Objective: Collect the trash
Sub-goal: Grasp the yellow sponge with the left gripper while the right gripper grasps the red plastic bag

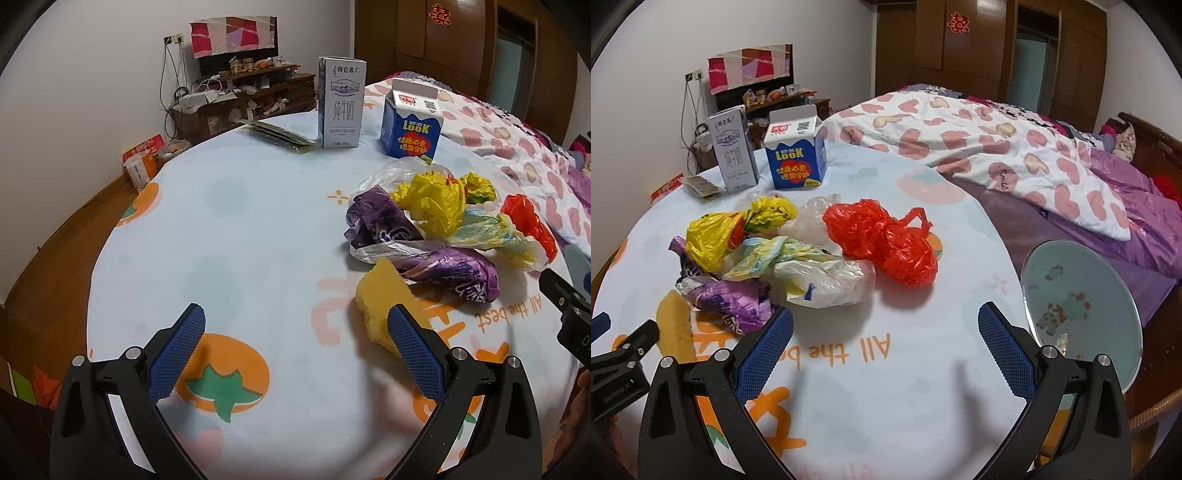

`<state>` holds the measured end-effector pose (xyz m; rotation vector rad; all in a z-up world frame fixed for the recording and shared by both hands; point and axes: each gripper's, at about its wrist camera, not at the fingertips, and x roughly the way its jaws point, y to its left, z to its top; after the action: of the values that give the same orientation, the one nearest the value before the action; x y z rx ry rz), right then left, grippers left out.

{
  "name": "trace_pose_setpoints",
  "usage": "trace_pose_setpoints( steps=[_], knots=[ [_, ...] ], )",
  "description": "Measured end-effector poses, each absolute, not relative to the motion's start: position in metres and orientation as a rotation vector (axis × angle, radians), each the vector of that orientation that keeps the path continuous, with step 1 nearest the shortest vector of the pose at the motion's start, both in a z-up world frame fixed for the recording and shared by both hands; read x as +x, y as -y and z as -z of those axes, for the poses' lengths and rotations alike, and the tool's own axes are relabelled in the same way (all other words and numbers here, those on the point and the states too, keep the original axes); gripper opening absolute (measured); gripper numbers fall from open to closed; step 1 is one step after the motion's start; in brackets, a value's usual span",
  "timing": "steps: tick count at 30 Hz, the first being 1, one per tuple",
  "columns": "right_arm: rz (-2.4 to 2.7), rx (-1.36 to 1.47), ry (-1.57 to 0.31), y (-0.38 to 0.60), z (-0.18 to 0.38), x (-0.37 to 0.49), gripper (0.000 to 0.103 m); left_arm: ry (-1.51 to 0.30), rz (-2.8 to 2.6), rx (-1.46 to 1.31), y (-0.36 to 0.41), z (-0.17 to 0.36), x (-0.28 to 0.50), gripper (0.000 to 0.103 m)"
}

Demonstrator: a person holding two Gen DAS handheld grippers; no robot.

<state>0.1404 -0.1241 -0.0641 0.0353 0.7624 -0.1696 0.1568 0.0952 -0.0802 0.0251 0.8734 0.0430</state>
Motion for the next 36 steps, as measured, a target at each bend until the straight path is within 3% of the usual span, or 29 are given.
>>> trace_pose_setpoints(
  steps=[16,18,23,25,36],
  knots=[
    [0.159,0.055,-0.75,0.13,0.059,0.137,0.098,-0.869,0.05,0.013,-0.059,0.08,0.16,0.096],
    [0.158,0.053,-0.747,0.132,0.058,0.137,0.098,-0.881,0.066,0.036,-0.052,0.086,0.161,0.089],
    [0.161,0.071,-0.728,0.145,0.051,0.136,0.098,-0.929,0.123,-0.008,-0.056,0.095,0.166,0.049],
    [0.172,0.097,-0.716,0.153,0.047,0.138,0.098,-0.922,0.13,-0.029,-0.06,0.094,0.167,0.041],
    [0.208,0.029,-0.706,0.151,0.046,0.193,0.091,-0.813,0.028,0.022,-0.082,0.069,0.172,0.041]
  ],
)
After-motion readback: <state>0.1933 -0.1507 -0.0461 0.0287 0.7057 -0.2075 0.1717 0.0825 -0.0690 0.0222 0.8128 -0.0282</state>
